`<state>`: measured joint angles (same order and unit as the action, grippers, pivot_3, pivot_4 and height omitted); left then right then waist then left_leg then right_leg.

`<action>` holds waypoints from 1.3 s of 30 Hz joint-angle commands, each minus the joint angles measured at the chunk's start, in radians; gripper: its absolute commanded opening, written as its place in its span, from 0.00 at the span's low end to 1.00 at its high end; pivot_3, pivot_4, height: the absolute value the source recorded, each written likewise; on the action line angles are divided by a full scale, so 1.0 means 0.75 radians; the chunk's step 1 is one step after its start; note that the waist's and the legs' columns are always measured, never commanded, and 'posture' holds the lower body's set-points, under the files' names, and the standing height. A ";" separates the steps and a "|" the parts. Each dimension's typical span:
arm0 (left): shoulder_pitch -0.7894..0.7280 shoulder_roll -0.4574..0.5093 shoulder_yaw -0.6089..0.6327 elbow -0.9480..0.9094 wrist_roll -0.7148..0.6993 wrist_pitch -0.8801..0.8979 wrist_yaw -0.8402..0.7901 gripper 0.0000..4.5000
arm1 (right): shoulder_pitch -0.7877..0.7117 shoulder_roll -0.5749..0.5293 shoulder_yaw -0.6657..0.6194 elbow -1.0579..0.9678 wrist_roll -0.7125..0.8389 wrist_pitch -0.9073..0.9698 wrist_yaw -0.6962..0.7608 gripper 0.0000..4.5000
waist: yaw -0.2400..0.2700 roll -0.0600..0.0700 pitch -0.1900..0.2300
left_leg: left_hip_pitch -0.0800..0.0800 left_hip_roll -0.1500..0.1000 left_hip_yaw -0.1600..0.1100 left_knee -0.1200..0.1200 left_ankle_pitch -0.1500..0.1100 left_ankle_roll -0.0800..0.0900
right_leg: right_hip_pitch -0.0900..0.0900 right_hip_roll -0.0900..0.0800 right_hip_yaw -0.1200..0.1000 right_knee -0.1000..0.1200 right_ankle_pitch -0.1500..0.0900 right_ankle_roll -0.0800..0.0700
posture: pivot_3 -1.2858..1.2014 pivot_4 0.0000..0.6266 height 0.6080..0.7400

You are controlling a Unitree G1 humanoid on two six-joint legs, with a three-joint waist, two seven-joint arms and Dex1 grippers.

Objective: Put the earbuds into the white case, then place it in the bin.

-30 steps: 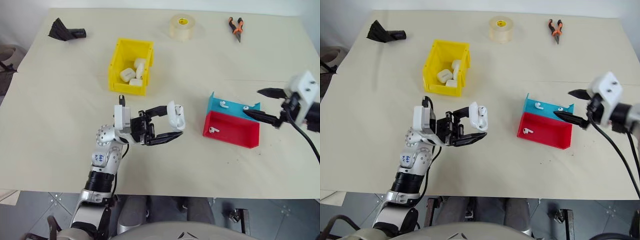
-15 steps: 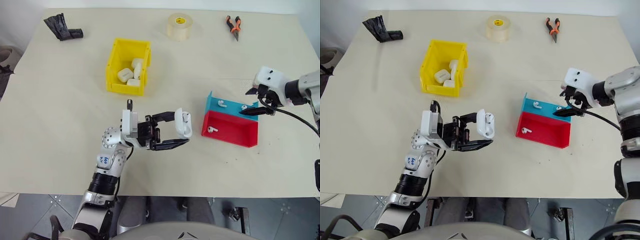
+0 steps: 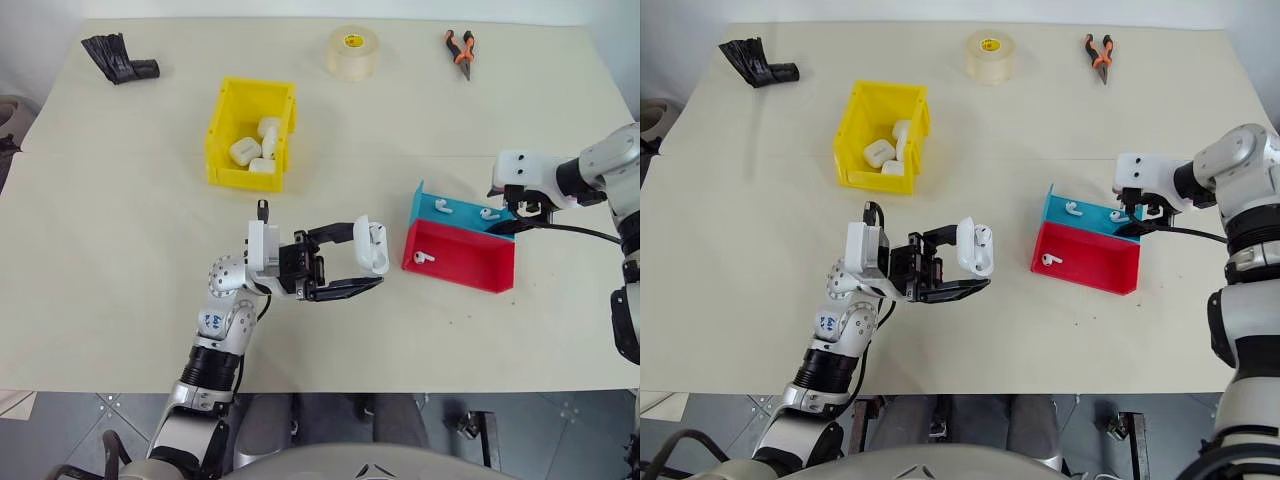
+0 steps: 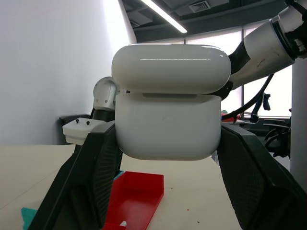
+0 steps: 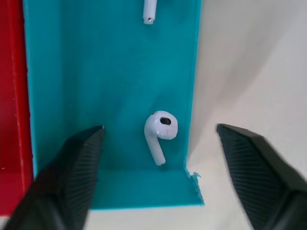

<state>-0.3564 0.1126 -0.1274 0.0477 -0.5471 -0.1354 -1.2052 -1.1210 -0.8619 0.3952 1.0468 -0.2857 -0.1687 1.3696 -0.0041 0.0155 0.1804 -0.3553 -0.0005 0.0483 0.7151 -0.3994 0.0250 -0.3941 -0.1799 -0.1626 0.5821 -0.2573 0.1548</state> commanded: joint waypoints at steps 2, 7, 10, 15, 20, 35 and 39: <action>-0.008 -0.003 0.003 -0.040 -0.005 -0.017 0.013 0.61 | -0.036 0.000 -0.019 0.048 -0.028 -0.043 0.002 0.50 | 0.002 0.000 0.000 | 0.000 0.000 0.000 0.000 0.000 0.000 | 0.000 0.000 0.000 0.000 0.000 0.000 | 0.52 0.24 1.00; -0.002 0.000 0.002 -0.052 -0.008 -0.012 0.023 0.61 | -0.047 0.013 -0.018 0.070 -0.048 -0.066 -0.004 0.44 | 0.001 0.000 0.000 | 0.000 0.000 0.000 0.000 0.000 0.000 | 0.000 0.000 0.000 0.000 0.000 0.000 | 0.52 0.24 1.00; -0.001 0.001 0.002 -0.057 -0.010 -0.010 0.029 0.61 | -0.054 0.020 -0.019 0.082 -0.059 -0.074 0.000 0.44 | 0.001 0.000 0.000 | 0.000 0.000 0.000 0.000 0.000 0.000 | 0.000 0.000 0.000 0.000 0.000 0.000 | 0.52 0.24 1.00; -0.003 0.001 0.003 -0.061 -0.011 -0.010 0.038 0.61 | -0.050 0.031 -0.025 0.088 -0.062 -0.087 0.015 0.44 | 0.000 0.000 0.000 | 0.000 0.000 0.000 0.000 0.000 0.000 | 0.000 0.000 0.000 0.000 0.000 0.000 | 0.52 0.24 1.00; -0.002 0.003 0.001 -0.064 -0.013 -0.008 0.043 0.61 | -0.037 0.032 -0.030 0.091 -0.073 -0.109 -0.011 0.17 | 0.000 0.000 0.000 | 0.000 0.000 0.000 0.000 0.000 0.000 | 0.000 0.000 0.000 0.000 0.000 0.000 | 0.52 0.24 1.00; -0.023 0.005 0.002 -0.056 -0.022 0.005 0.036 0.61 | -0.025 0.022 -0.194 -0.049 0.105 0.073 0.068 0.17 | 0.000 0.001 0.001 | 0.000 0.000 0.000 0.000 0.000 0.000 | 0.000 0.000 0.000 0.000 0.000 0.000 | 0.52 0.24 1.00; -0.040 0.000 0.004 -0.033 -0.025 0.003 0.024 0.61 | 0.079 0.004 -0.389 -0.402 0.377 0.488 0.193 0.17 | 0.003 0.005 0.003 | 0.000 0.000 0.000 0.001 0.000 0.000 | 0.000 0.000 0.000 0.001 0.000 0.000 | 0.52 0.24 1.00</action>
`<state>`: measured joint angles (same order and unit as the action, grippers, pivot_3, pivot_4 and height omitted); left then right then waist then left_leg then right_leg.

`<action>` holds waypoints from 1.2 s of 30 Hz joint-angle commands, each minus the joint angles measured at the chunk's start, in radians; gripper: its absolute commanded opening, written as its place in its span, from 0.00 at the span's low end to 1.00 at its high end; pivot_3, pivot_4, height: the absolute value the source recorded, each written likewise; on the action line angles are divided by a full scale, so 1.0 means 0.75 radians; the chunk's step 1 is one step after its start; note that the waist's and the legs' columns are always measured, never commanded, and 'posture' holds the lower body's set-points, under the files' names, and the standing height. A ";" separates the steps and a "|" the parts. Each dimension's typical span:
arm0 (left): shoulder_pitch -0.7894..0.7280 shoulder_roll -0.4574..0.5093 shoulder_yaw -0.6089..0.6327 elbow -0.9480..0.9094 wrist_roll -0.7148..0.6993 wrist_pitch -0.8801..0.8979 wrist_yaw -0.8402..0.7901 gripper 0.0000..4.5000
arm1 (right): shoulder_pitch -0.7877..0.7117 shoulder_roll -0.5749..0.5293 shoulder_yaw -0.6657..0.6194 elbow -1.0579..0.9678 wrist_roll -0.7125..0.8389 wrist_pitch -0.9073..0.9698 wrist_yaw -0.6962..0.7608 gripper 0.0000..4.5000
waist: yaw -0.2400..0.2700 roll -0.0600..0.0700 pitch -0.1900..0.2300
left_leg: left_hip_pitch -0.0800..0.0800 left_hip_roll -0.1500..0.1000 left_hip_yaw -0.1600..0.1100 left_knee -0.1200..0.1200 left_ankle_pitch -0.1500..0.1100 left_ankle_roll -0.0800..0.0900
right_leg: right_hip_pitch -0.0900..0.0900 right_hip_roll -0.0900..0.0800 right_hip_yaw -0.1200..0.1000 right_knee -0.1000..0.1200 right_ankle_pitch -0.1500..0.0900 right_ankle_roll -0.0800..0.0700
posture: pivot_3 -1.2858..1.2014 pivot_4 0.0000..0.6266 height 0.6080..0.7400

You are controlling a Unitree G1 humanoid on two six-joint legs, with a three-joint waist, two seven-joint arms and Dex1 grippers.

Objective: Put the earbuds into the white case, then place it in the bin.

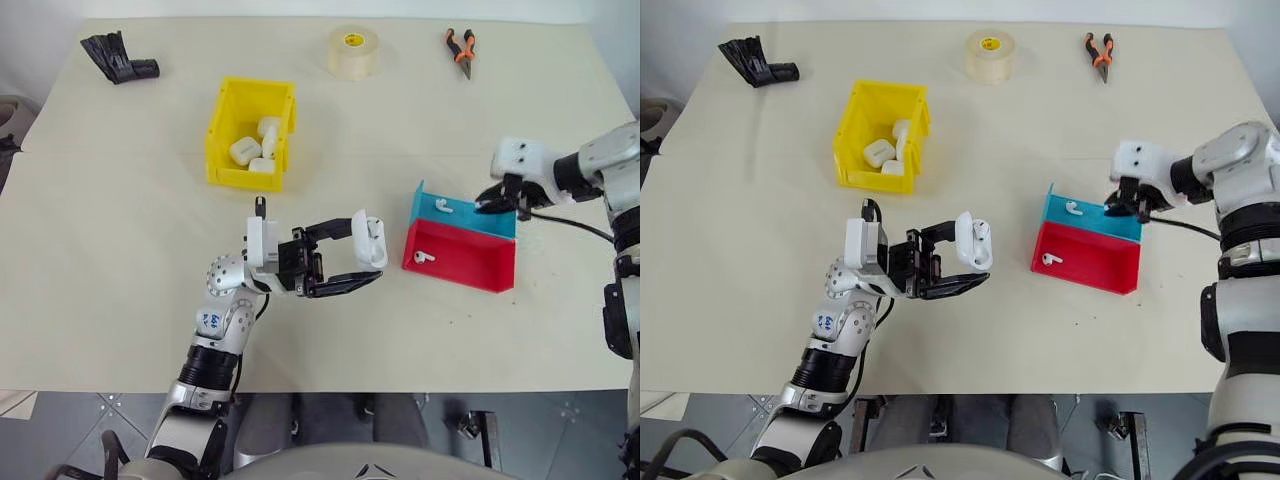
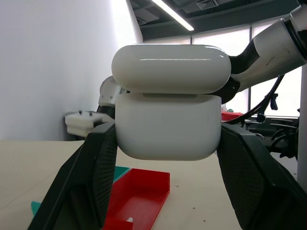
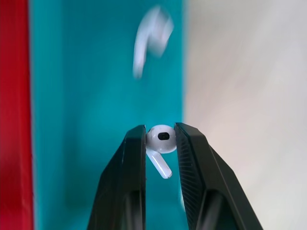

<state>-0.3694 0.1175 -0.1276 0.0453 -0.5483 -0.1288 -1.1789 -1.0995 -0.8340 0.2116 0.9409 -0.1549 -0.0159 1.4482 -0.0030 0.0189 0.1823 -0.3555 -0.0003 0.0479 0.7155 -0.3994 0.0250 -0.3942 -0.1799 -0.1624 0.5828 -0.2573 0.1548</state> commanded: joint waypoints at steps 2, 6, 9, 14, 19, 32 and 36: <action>-0.034 -0.004 0.011 -0.015 -0.027 -0.005 -0.021 0.61 | 0.147 -0.045 -0.225 -0.508 0.333 0.552 0.102 0.17 | 0.008 0.000 0.000 | 0.000 0.000 -0.002 0.001 0.000 0.000 | 0.000 0.000 -0.001 0.000 0.000 0.000 | 0.52 0.24 1.00; -0.069 -0.010 0.020 0.033 -0.023 -0.009 -0.032 0.61 | 0.387 -0.048 -0.407 -1.002 0.640 1.079 0.015 0.17 | 0.029 0.000 0.000 | -0.002 -0.001 -0.004 0.002 0.000 0.000 | 0.000 0.000 -0.002 0.000 0.000 0.000 | 0.52 0.24 1.00; -0.098 -0.021 0.029 0.076 -0.016 -0.022 -0.036 0.61 | 0.522 0.017 -0.569 -1.260 0.863 1.400 -0.128 0.17 | 0.035 0.000 0.000 | -0.002 -0.001 -0.004 0.003 0.000 0.000 | 0.000 0.000 -0.001 0.001 0.000 0.000 | 0.52 0.24 1.00; -0.143 -0.035 0.036 0.134 -0.012 -0.015 -0.046 0.61 | 0.701 0.281 -0.885 -1.593 1.251 1.695 -0.404 0.17 | 0.037 -0.001 0.000 | -0.002 -0.002 -0.005 0.003 0.000 0.000 | 0.000 0.000 -0.002 0.001 0.000 0.000 | 0.52 0.24 1.00; -0.165 -0.035 0.042 0.153 -0.022 0.015 -0.062 0.61 | 0.828 0.499 -1.019 -1.837 1.599 1.790 -0.664 0.17 | 0.035 -0.001 0.000 | -0.002 -0.003 -0.005 0.002 0.000 0.000 | 0.000 -0.001 -0.001 0.001 0.000 0.000 | 0.52 0.24 1.00; -0.186 -0.052 0.039 0.167 -0.013 0.057 -0.072 0.61 | 1.024 0.578 -0.896 -1.953 1.972 1.567 -1.058 0.17 | 0.033 -0.001 0.000 | 0.000 -0.003 -0.002 0.001 0.000 0.000 | 0.000 0.000 0.001 0.002 0.000 0.000 | 0.52 0.24 1.00; -0.177 -0.050 0.037 0.162 -0.011 0.059 -0.077 0.61 | 1.021 0.533 -0.873 -1.935 2.041 1.506 -1.097 0.17 | 0.034 -0.001 0.000 | 0.000 -0.003 -0.002 0.001 0.000 0.000 | 0.000 0.000 0.001 0.002 0.000 0.000 | 0.52 0.24 1.00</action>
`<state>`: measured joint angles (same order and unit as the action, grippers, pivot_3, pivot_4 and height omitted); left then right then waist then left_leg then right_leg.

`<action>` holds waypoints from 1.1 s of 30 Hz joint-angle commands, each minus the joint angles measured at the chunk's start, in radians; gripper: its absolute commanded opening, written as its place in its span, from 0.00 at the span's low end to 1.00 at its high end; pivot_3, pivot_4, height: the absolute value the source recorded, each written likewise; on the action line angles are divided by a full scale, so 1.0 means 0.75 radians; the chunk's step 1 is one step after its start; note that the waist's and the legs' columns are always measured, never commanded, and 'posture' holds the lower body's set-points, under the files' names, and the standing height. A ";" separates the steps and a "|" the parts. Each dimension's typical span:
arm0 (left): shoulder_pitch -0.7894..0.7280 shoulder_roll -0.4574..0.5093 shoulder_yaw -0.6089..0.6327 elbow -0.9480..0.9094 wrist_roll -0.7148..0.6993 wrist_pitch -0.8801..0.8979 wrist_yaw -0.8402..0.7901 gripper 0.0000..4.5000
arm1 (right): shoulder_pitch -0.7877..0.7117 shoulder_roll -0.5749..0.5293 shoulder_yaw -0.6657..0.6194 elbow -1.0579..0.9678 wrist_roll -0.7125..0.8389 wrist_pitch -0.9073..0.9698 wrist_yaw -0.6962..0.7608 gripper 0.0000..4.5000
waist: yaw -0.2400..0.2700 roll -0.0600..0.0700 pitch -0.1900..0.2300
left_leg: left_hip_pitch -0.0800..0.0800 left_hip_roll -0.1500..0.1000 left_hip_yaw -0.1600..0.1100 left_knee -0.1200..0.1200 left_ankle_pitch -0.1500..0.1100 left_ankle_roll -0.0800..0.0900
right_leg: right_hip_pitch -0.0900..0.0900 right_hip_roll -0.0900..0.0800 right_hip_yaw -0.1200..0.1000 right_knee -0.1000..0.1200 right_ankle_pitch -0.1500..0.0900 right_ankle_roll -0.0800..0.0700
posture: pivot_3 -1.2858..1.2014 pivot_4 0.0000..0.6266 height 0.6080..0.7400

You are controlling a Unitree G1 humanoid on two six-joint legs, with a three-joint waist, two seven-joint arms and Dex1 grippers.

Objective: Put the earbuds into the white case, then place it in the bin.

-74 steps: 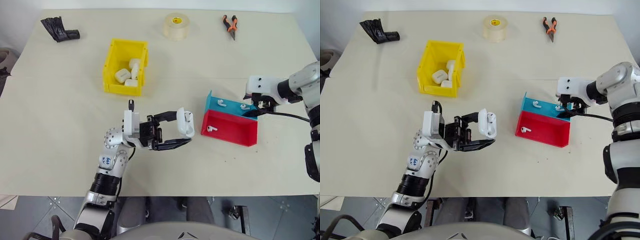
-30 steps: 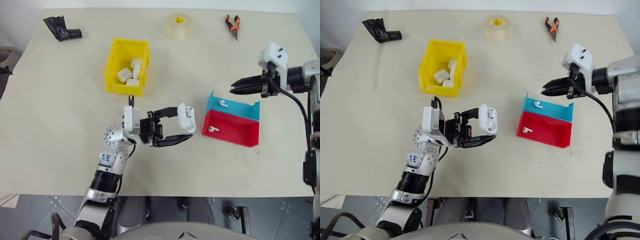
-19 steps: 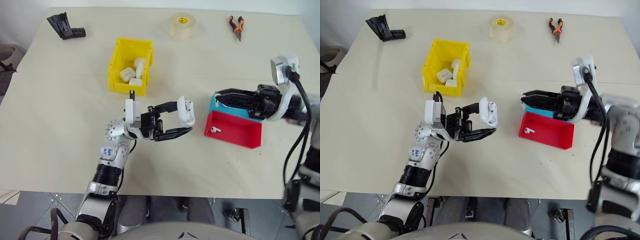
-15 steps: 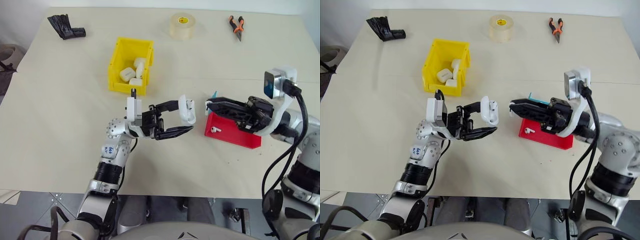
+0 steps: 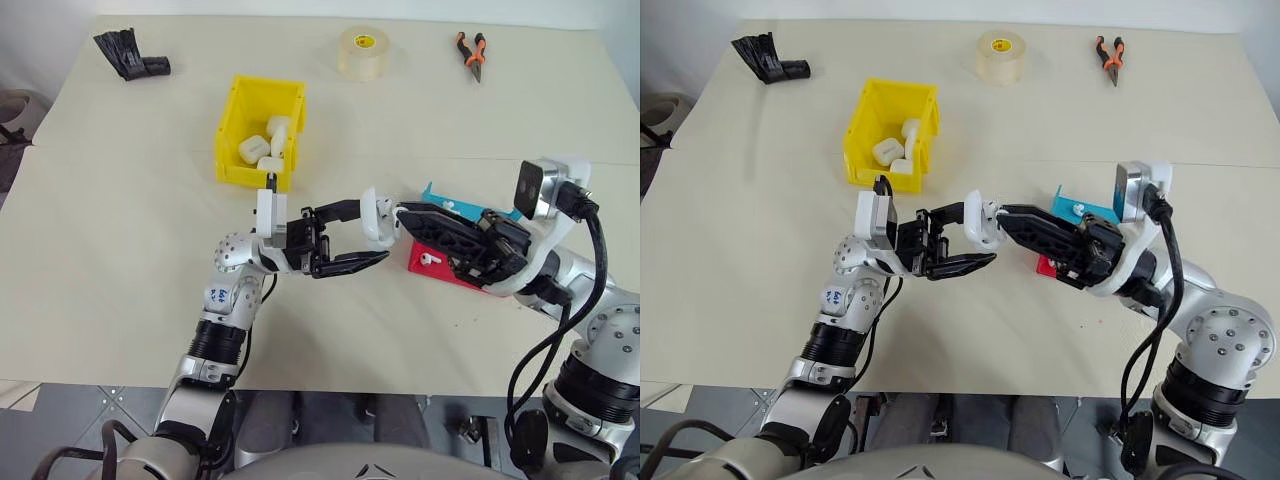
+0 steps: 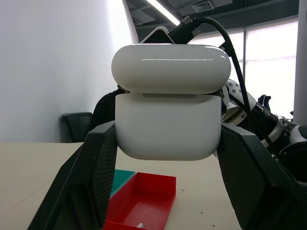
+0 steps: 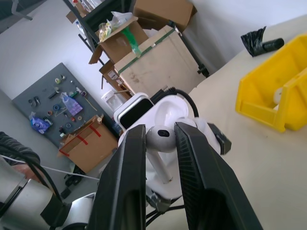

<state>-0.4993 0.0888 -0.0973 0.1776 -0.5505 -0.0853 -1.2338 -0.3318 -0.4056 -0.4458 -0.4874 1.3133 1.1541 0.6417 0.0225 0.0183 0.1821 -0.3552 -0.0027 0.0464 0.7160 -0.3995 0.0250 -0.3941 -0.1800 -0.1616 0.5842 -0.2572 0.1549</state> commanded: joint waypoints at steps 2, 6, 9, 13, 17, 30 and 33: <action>-0.001 -0.010 -0.004 -0.014 -0.007 0.002 -0.004 0.61 | 0.000 -0.062 0.016 -0.026 0.152 -0.075 -0.043 0.17 | 0.000 0.000 0.000 | 0.000 0.000 0.000 0.000 0.000 0.000 | 0.000 0.000 0.000 0.000 0.000 0.000 | 0.52 0.24 1.00; 0.000 -0.014 -0.004 -0.011 -0.006 0.001 -0.001 0.61 | 0.020 -0.115 0.055 -0.028 0.252 -0.102 -0.073 0.17 | 0.000 0.000 0.000 | 0.000 0.000 0.000 0.000 0.000 0.000 | 0.000 0.000 0.000 0.000 0.000 0.000 | 0.52 0.24 1.00; 0.001 -0.020 -0.004 -0.012 -0.006 0.000 0.002 0.61 | 0.052 -0.133 0.092 -0.035 0.272 -0.139 -0.096 0.17 | 0.002 0.000 0.000 | 0.000 0.000 0.000 0.000 0.000 0.000 | 0.000 0.000 0.000 0.000 0.000 0.000 | 0.52 0.24 1.00; 0.002 -0.026 -0.002 -0.017 -0.011 0.003 0.005 0.61 | 0.095 -0.121 0.151 -0.038 0.222 -0.211 -0.104 0.17 | 0.001 0.000 0.000 | 0.000 0.000 0.000 0.000 0.000 0.000 | 0.000 0.000 0.000 0.000 0.000 0.000 | 0.52 0.24 1.00; 0.007 -0.028 -0.001 -0.032 -0.016 0.016 0.007 0.61 | 0.120 -0.106 0.193 -0.021 0.167 -0.291 -0.100 0.17 | 0.002 0.000 0.000 | 0.000 0.000 0.001 0.000 0.000 0.000 | 0.000 0.000 0.000 0.000 0.000 0.000 | 0.52 0.24 1.00; 0.002 -0.029 0.009 -0.033 -0.013 0.009 0.018 0.61 | 0.127 -0.126 0.250 -0.005 0.152 -0.389 -0.098 0.17 | 0.002 0.000 0.000 | 0.000 0.000 0.000 0.000 0.000 0.000 | 0.000 0.000 0.000 0.000 0.000 0.000 | 0.52 0.24 1.00; 0.001 -0.027 0.015 -0.032 -0.013 0.008 0.025 0.61 | 0.121 -0.156 0.233 0.015 0.147 -0.400 -0.086 0.17 | 0.002 0.000 0.000 | 0.000 0.000 0.000 0.000 0.000 0.000 | 0.000 0.000 0.000 0.000 0.000 0.000 | 0.52 0.24 1.00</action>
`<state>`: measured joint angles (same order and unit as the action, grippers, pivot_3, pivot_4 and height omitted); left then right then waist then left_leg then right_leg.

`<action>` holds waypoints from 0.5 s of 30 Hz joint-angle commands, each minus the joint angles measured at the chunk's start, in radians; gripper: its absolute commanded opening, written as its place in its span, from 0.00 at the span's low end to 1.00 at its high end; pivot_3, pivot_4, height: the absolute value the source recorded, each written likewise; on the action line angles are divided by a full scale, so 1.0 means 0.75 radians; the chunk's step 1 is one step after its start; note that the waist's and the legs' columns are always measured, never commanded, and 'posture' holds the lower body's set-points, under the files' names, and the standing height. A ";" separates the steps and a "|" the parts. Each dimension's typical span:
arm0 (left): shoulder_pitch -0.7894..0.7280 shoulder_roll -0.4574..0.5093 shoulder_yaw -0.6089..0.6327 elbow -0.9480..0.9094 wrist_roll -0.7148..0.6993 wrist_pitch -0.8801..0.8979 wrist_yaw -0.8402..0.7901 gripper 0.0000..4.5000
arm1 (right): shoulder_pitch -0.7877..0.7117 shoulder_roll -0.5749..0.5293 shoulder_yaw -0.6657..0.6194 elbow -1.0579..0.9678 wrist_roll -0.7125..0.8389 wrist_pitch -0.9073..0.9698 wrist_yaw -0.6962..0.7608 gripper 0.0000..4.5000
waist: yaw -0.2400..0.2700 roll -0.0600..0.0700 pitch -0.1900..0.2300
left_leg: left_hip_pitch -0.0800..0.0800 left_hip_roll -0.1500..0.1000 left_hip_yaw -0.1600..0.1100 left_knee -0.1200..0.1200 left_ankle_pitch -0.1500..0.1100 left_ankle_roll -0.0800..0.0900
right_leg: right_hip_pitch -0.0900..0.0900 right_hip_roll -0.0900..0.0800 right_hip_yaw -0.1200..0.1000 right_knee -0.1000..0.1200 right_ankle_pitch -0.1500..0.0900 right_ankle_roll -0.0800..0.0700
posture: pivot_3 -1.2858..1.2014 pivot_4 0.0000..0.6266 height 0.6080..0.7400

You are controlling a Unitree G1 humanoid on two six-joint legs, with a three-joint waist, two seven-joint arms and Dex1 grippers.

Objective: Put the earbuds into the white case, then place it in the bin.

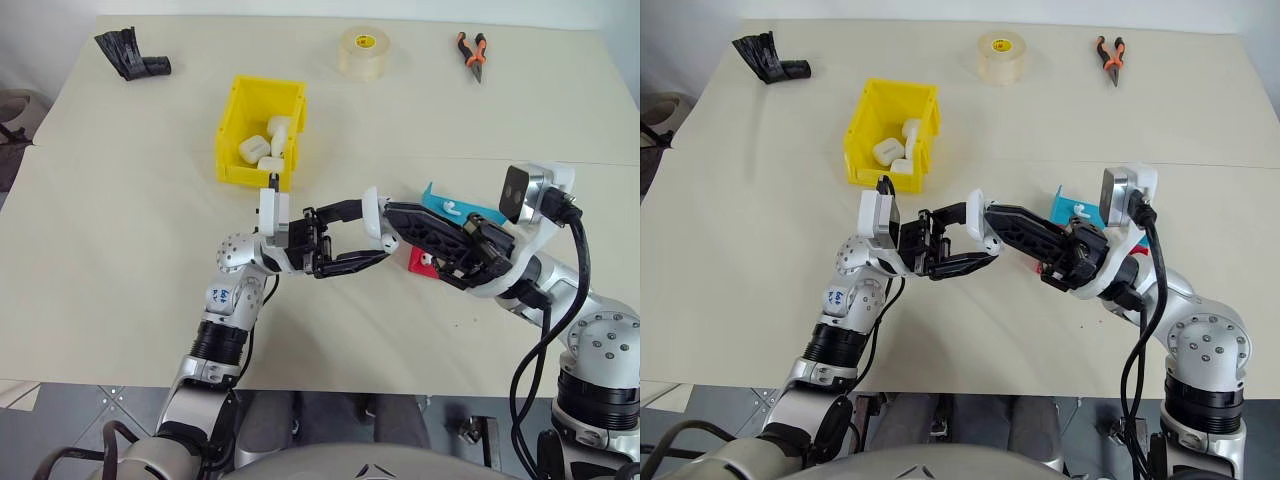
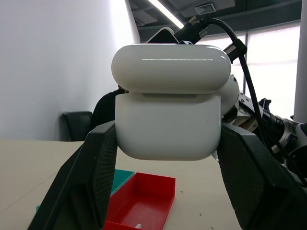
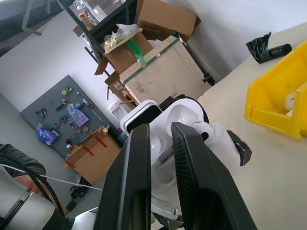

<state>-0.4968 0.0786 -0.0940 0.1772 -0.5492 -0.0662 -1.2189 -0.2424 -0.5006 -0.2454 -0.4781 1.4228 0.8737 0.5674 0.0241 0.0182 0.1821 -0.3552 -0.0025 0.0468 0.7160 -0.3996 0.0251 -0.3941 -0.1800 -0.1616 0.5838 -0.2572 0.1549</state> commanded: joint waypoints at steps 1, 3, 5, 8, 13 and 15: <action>-0.001 -0.010 0.013 -0.031 -0.014 -0.020 0.006 0.61 | -0.001 -0.044 -0.041 0.010 -0.005 -0.030 0.023 0.17 | 0.000 0.000 0.000 | 0.000 0.000 0.000 0.000 0.000 0.000 | 0.000 0.000 0.000 0.000 0.000 0.000 | 0.52 0.24 1.00; 0.001 -0.001 0.020 -0.030 -0.009 -0.025 0.009 0.61 | -0.006 -0.090 -0.062 0.036 -0.026 -0.032 0.050 0.17 | 0.000 0.000 0.000 | 0.000 0.000 0.000 0.000 0.000 0.000 | 0.000 0.000 0.000 0.000 0.000 0.000 | 0.52 0.24 1.00; 0.005 0.011 0.031 -0.033 -0.010 -0.023 0.011 0.61 | -0.015 -0.145 -0.100 0.081 -0.046 -0.040 0.076 0.17 | 0.001 0.000 0.000 | 0.000 0.000 0.000 0.000 0.000 0.000 | 0.000 0.000 0.000 0.000 0.000 0.000 | 0.52 0.24 1.00; 0.015 0.031 0.042 -0.034 -0.010 -0.024 0.005 0.61 | -0.022 -0.218 -0.145 0.152 -0.060 -0.033 0.129 0.17 | 0.001 0.000 0.000 | 0.000 0.000 0.000 0.000 0.000 0.000 | 0.000 0.000 0.000 0.000 0.000 0.000 | 0.52 0.24 1.00; 0.035 0.051 0.059 -0.058 -0.010 -0.023 0.013 0.61 | -0.004 -0.299 -0.198 0.212 -0.038 0.015 0.125 0.25 | 0.001 0.000 0.000 | 0.000 0.000 0.001 0.000 0.000 0.000 | 0.000 0.000 0.000 0.000 0.000 0.000 | 0.52 0.24 1.00; 0.043 0.058 0.064 -0.069 -0.012 -0.021 0.016 0.61 | 0.018 -0.340 -0.196 0.193 -0.078 0.024 0.166 0.35 | 0.003 0.000 0.000 | 0.000 0.000 0.001 0.000 0.000 0.000 | 0.000 0.000 0.000 -0.001 0.000 0.000 | 0.52 0.24 1.00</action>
<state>-0.4657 0.1224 -0.0555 0.1689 -0.5492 -0.0693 -1.2124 -0.2395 -0.7341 -0.3628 -0.3074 1.3634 0.8926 0.6635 0.0263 0.0180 0.1822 -0.3554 -0.0023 0.0473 0.7159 -0.3997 0.0253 -0.3940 -0.1801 -0.1616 0.5834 -0.2572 0.1549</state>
